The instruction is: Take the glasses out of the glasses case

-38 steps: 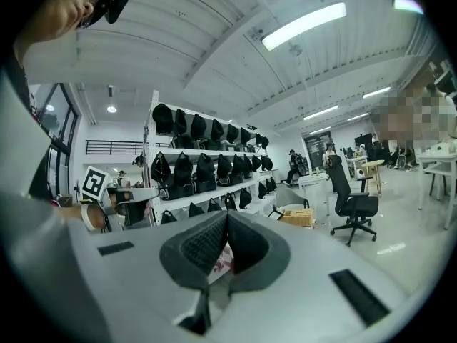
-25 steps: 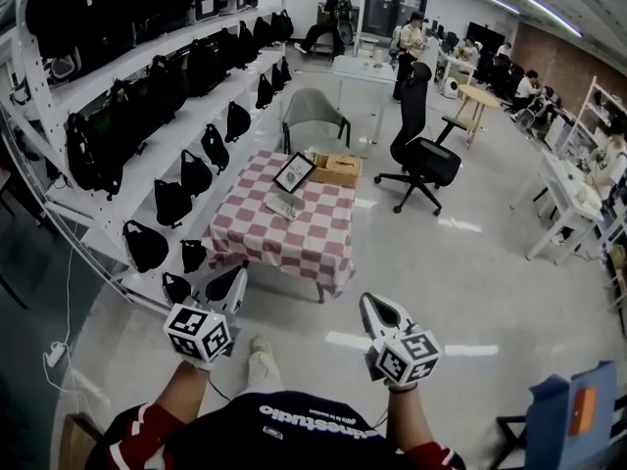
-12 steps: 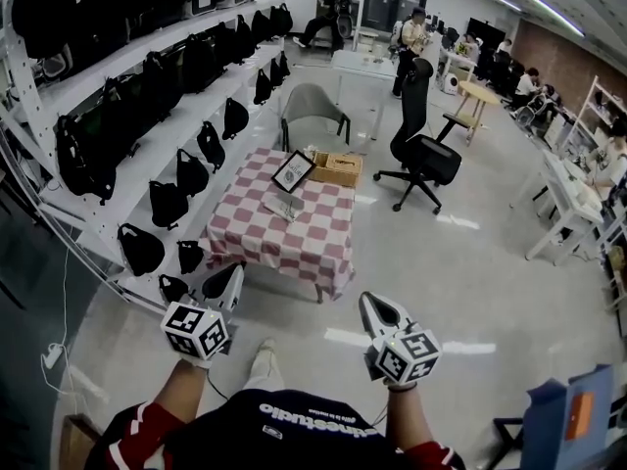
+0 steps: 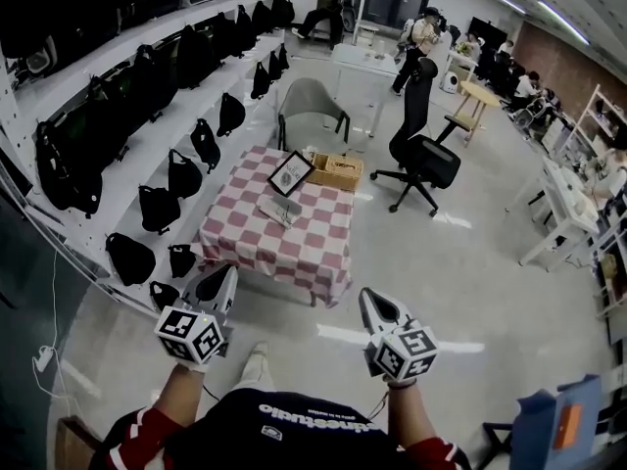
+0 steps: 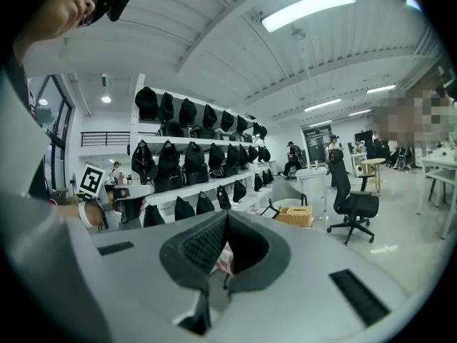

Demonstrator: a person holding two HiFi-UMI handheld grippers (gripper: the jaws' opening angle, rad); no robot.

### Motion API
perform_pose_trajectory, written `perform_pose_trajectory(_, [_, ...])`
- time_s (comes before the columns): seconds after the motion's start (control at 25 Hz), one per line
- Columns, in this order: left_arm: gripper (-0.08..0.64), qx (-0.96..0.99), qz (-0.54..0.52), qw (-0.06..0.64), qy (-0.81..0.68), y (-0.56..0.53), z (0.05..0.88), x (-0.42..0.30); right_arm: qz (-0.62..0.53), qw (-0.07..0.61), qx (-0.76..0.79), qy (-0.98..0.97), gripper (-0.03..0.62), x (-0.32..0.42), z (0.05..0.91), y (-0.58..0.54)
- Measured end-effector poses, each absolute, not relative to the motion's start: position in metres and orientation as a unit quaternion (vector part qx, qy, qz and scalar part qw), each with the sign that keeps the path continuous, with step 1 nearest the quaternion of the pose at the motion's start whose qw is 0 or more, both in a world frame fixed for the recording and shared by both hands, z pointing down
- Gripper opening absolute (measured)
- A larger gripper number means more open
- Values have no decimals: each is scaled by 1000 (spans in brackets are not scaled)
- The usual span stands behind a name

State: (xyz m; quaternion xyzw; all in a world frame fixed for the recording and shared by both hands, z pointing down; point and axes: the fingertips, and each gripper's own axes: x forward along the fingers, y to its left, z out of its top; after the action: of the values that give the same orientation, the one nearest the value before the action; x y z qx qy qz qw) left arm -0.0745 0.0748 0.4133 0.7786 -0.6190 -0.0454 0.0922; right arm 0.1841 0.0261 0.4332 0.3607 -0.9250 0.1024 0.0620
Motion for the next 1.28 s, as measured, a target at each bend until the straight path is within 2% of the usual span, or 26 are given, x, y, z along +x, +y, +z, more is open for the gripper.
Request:
perform_pose_trajectory(0.84, [5, 831, -68, 119, -539, -121, 418, -137, 98, 74, 430, -895, 4, 107, 402, -120])
perform_pose_trajectory(1.28, [5, 868, -52, 138, -474, -185, 437, -160, 100, 80, 465, -876, 4, 65, 412, -160])
